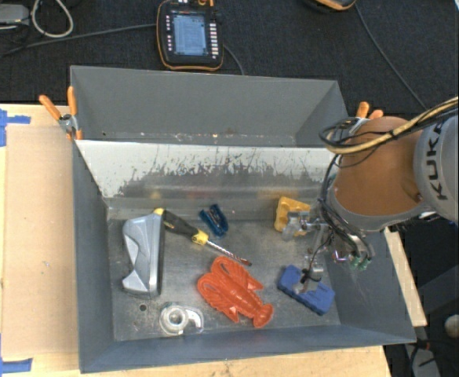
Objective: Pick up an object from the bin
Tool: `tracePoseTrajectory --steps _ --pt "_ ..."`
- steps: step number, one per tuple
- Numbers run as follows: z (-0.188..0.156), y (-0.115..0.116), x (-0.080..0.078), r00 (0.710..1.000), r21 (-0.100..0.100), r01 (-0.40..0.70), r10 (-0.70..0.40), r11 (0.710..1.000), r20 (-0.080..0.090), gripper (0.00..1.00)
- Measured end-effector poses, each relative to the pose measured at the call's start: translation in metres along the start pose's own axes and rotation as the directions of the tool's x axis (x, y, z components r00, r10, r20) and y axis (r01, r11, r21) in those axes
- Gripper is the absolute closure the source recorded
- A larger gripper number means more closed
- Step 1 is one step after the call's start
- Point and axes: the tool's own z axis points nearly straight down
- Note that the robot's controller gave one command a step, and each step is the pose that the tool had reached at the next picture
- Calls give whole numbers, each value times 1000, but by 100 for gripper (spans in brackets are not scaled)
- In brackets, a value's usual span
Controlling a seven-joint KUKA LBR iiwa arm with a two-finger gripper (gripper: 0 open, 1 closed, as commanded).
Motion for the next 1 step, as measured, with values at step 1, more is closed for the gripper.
tracePoseTrajectory --steps 1 --pt "-4 0 -2 1000 1 3 -3 1000 8 0"
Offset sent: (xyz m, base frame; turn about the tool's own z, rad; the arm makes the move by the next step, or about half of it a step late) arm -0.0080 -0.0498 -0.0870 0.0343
